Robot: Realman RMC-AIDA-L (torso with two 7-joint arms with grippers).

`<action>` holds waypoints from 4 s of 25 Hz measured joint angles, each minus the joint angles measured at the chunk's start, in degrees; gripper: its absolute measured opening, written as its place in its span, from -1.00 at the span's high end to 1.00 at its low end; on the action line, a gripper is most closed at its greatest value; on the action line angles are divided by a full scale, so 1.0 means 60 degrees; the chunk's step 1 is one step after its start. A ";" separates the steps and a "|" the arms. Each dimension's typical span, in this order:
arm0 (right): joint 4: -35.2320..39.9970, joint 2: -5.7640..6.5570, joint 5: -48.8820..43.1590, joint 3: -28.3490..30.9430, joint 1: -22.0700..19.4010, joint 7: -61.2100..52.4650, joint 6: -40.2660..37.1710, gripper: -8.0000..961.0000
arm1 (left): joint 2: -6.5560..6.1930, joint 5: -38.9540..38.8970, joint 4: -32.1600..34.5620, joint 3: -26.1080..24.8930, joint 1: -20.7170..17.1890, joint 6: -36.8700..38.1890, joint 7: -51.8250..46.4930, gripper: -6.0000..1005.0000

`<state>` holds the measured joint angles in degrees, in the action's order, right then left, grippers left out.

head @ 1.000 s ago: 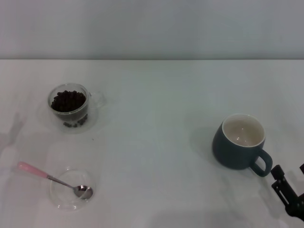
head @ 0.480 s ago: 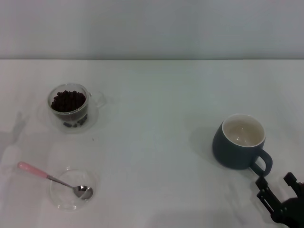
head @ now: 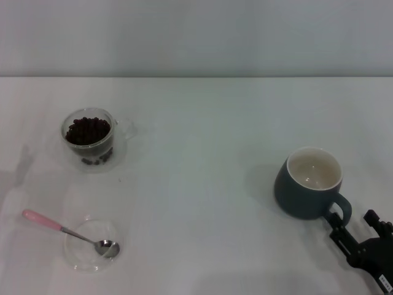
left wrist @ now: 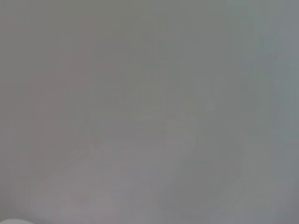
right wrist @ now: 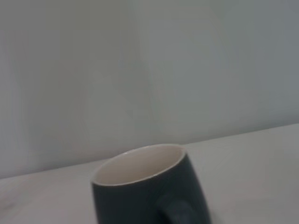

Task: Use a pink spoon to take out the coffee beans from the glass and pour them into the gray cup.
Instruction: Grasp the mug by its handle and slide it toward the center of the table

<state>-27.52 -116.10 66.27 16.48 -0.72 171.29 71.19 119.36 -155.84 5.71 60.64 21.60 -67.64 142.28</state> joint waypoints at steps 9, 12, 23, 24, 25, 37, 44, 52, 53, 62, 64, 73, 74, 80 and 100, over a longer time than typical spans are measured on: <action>0.0189 0.0044 0.0243 0.0125 0.0265 -0.0006 -0.0096 -0.75 | -0.0003 -0.0010 0.0000 -0.0036 0.0029 -0.0011 0.0000 -0.75; 0.0278 0.0064 0.0310 0.0163 0.0429 -0.0008 -0.0130 -0.74 | -0.0002 -0.0015 0.0000 -0.0052 0.0011 -0.0011 0.0000 -0.75; 0.0700 0.0114 0.0324 0.0734 0.0972 -0.0110 -0.0386 -0.63 | -0.0008 -0.0074 0.0051 -0.0073 0.0017 -0.0010 0.0001 -0.75; 0.0715 0.0116 0.0324 0.0814 0.0992 -0.0114 -0.0387 -0.59 | -0.0014 -0.0074 0.0068 -0.0073 0.0023 -0.0010 0.0002 -0.75; 0.0724 0.0116 0.0324 0.0872 0.1002 -0.0115 -0.0388 -0.56 | -0.0016 -0.0080 0.0075 -0.0073 0.0027 -0.0009 0.0002 -0.75; 0.0735 0.0118 0.0260 0.1044 0.1318 -0.0117 -0.0393 0.04 | -0.0056 -0.0465 0.0087 -0.0074 -0.0058 -0.0006 0.0002 -0.75; 0.0671 0.0117 0.0237 0.1010 0.1387 -0.0116 -0.0664 0.51 | -0.0076 -0.0546 0.0100 -0.0073 -0.0084 -0.0005 0.0002 -0.75; 0.0517 0.0075 -0.0038 0.0743 0.1591 -0.0116 -0.0820 0.62 | -0.0075 -0.0556 0.0104 -0.0073 -0.0091 -0.0005 0.0002 -0.75; 0.0507 0.0070 -0.0178 0.0735 0.1639 -0.0115 -0.0857 0.62 | -0.0075 -0.0556 0.0104 -0.0073 -0.0094 -0.0005 0.0002 -0.75; 0.0107 0.0033 -0.1414 0.0730 0.2175 -0.0074 -0.1600 0.64 | -0.0075 -0.0502 0.0104 -0.0031 -0.0099 -0.0010 0.0002 -0.75; 0.0006 0.0028 -0.1619 0.0722 0.2274 -0.0075 -0.1769 0.65 | -0.0075 -0.0500 0.0104 -0.0030 -0.0099 -0.0011 0.0002 -0.75; -0.0208 0.0014 -0.2895 0.0731 0.2562 -0.0015 -0.2111 0.65 | -0.0075 -0.0494 0.0103 -0.0028 -0.0142 -0.0019 0.0002 -0.75; -0.0208 0.0014 -0.2895 0.0731 0.2562 -0.0015 -0.2111 0.65 | -0.0075 -0.0494 0.0104 -0.0029 -0.0156 -0.0020 0.0002 -0.75; -0.0152 0.0024 -0.3309 0.0733 0.2618 -0.0013 -0.2235 0.64 | -0.0075 -0.0488 0.0103 -0.0014 -0.0196 -0.0021 0.0002 -0.75; 0.0235 0.0161 -0.3616 0.0602 0.2530 -0.0477 -0.1903 -0.53 | -0.0085 -0.0481 0.0103 -0.0043 -0.0324 -0.0047 0.0002 -0.75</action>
<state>-26.11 -115.13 44.57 20.09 14.46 168.43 59.77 118.85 -158.73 6.33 60.38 19.65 -67.92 142.29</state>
